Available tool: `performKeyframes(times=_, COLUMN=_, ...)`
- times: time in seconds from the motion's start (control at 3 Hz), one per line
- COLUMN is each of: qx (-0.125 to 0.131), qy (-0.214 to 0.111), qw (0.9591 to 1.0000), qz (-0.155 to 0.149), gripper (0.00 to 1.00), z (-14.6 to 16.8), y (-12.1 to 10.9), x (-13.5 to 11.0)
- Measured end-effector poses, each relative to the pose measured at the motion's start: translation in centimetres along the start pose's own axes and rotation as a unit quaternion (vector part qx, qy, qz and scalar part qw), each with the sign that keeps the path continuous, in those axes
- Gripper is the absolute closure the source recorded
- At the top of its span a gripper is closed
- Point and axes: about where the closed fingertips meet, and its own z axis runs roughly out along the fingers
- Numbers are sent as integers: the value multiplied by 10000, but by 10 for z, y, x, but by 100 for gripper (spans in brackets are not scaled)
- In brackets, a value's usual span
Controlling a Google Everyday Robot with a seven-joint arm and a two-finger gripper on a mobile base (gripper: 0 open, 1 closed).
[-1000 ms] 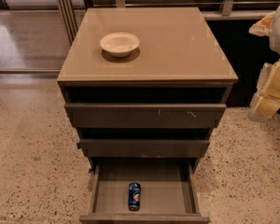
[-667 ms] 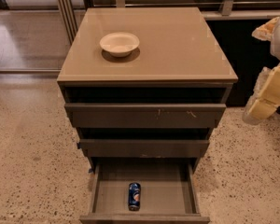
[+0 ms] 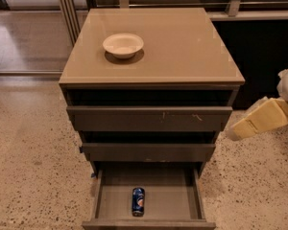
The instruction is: Pick pepsi can from bottom drawer and place on counter
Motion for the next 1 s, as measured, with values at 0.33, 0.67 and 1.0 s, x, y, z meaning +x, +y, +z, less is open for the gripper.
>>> performKeyframes(times=0.33, qx=229, qy=-263, qw=9982, qz=479, gripper=0, z=3, y=-12, x=-11)
performKeyframes(times=0.67, qx=230, qy=-265, qw=9982, qz=478, gripper=0, z=3, y=-12, x=-11)
performKeyframes(times=1.0, qx=151, qy=-464, qw=9946, qz=911, gripper=0, z=29, y=-11, x=-4)
